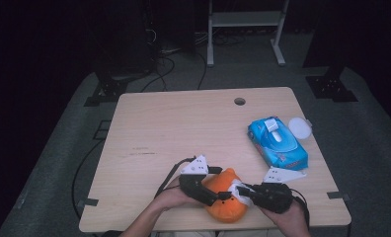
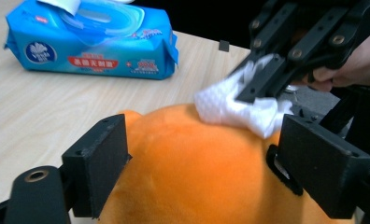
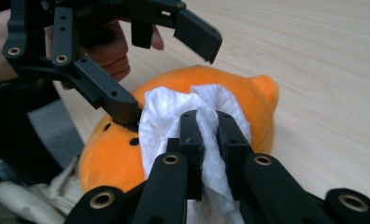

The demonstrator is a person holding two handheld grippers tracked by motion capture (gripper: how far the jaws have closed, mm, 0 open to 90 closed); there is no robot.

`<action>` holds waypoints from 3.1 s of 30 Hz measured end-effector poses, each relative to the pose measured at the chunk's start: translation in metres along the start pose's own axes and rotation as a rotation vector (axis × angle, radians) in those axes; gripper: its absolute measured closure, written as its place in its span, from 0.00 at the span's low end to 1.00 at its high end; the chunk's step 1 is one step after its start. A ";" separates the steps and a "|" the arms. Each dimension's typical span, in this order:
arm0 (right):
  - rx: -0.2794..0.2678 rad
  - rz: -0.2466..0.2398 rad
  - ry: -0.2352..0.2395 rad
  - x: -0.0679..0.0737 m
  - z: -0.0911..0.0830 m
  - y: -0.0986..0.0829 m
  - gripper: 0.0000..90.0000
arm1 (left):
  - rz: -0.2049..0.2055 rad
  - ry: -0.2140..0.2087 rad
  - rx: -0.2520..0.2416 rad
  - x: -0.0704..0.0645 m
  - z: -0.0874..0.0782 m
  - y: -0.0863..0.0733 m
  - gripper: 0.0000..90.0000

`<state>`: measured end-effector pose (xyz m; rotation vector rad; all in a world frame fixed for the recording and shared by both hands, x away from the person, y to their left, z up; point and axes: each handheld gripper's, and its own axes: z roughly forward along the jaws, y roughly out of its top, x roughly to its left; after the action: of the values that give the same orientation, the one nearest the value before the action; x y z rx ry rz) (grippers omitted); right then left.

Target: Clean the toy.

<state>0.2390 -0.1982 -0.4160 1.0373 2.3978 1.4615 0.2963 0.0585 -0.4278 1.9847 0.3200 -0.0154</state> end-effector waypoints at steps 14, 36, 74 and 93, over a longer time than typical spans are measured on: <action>-0.021 0.140 -0.063 -0.033 -0.030 -0.017 0.91 | 0.128 0.066 0.081 -0.014 0.014 -0.002 0.62; -0.063 0.177 -0.065 -0.044 -0.032 -0.015 0.91 | 0.052 0.223 -0.056 0.011 -0.024 0.014 0.73; -0.006 0.084 -0.172 -0.071 -0.011 -0.029 0.60 | -0.011 0.374 -0.099 0.062 -0.059 0.020 0.50; -0.052 0.080 -0.151 -0.067 -0.018 -0.025 0.54 | -0.080 0.414 -0.084 0.049 -0.099 -0.014 0.34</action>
<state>0.2688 -0.2604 -0.4416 1.1983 2.2269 1.4081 0.3275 0.1635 -0.4053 1.8808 0.6561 0.3558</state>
